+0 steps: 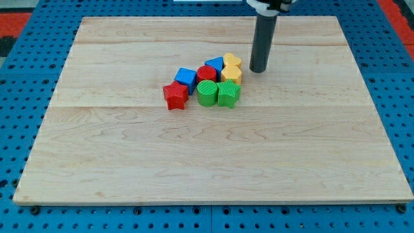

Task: Move your arm towards top right

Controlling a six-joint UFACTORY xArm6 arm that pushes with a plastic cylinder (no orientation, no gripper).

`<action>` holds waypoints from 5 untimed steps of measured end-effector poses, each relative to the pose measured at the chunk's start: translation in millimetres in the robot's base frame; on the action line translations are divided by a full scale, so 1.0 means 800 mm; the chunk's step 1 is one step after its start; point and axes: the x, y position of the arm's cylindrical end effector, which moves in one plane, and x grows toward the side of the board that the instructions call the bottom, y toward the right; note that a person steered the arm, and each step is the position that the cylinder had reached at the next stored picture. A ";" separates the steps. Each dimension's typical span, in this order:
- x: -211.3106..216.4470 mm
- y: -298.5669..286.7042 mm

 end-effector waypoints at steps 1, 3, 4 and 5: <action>-0.007 -0.029; -0.007 -0.077; -0.007 -0.070; -0.021 -0.023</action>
